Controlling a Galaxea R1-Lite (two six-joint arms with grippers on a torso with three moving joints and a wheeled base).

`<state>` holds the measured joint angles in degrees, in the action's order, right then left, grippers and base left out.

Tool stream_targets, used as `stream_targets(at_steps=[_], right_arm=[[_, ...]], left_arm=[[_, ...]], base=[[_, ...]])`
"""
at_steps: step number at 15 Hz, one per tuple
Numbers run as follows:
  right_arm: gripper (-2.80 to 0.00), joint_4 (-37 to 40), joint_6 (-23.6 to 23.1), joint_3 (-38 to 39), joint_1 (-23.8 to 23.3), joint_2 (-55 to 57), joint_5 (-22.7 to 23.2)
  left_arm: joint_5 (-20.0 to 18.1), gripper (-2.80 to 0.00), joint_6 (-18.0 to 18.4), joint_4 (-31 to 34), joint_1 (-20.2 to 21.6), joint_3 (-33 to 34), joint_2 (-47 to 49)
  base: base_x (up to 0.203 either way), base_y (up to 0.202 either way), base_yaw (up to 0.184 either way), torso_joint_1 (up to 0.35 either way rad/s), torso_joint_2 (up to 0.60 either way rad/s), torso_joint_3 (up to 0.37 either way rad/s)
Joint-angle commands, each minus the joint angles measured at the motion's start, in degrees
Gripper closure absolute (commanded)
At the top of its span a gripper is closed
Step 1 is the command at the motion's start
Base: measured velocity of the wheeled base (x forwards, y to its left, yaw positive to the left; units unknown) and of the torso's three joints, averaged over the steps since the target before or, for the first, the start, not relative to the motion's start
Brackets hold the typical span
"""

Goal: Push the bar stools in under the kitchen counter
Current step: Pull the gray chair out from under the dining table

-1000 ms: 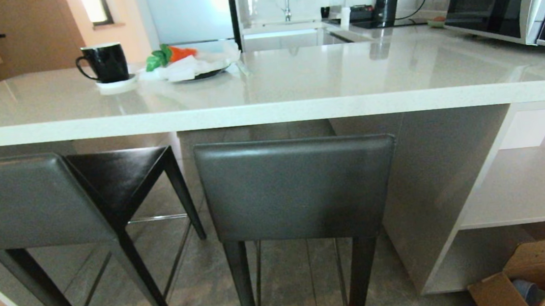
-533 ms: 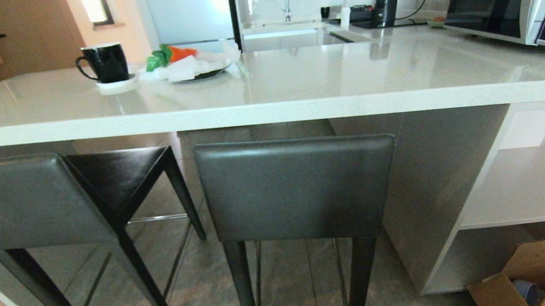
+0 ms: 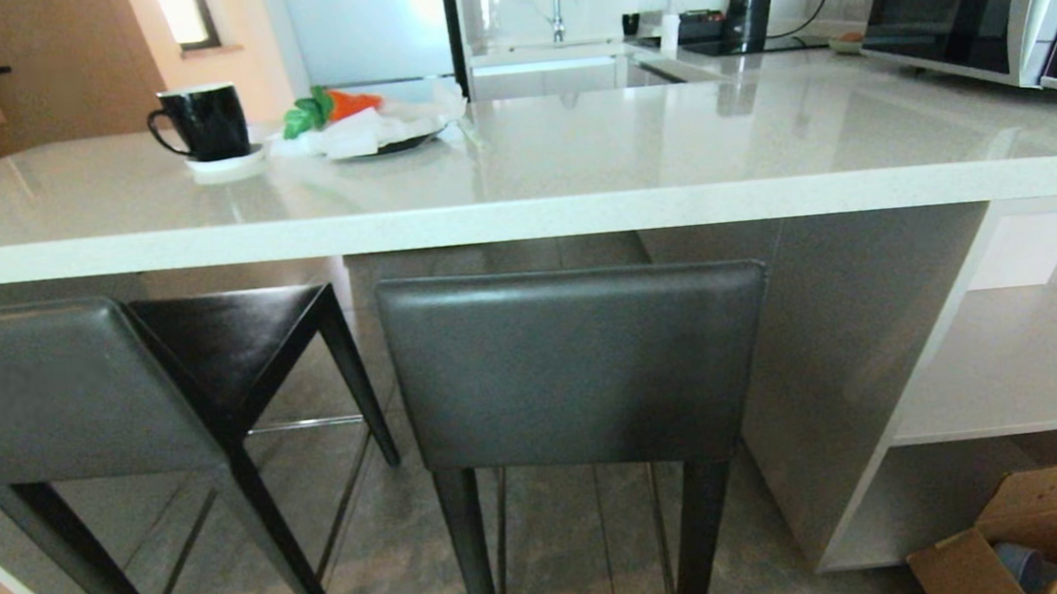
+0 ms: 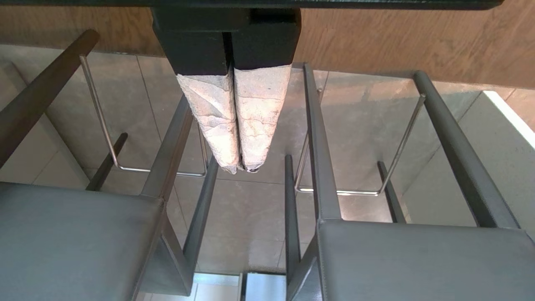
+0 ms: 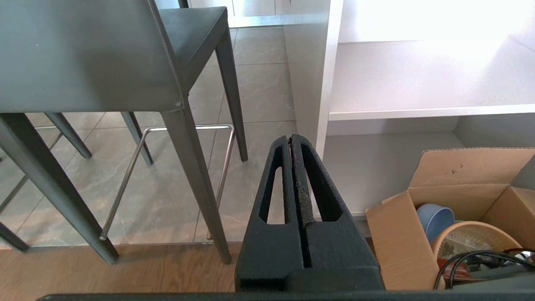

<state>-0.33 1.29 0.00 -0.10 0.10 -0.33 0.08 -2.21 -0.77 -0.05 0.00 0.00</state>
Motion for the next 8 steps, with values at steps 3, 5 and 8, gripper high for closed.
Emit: stream_targets(at_steps=[3, 5, 8], right_arm=[[0.00, 0.0, 0.0, 0.0, 0.0, 0.0, 0.0], [-2.80, 0.0, 0.0, 0.0, 0.0, 0.0, 0.0], [-2.80, 0.0, 0.0, 0.0, 0.0, 0.0, 0.0]], left_arm=[[0.0, -2.80, -0.1, 0.0, 0.0, 0.2, 0.0], [0.0, -2.80, -0.1, 0.0, 0.0, 0.2, 0.0], [0.0, -2.80, -0.2, 0.0, 0.0, 0.2, 0.0]], base=[[0.000, 0.000, 0.000, 0.000, 0.00, 0.000], [0.000, 0.000, 0.000, 0.000, 0.00, 0.000], [0.000, 0.000, 0.000, 0.000, 0.00, 0.000]])
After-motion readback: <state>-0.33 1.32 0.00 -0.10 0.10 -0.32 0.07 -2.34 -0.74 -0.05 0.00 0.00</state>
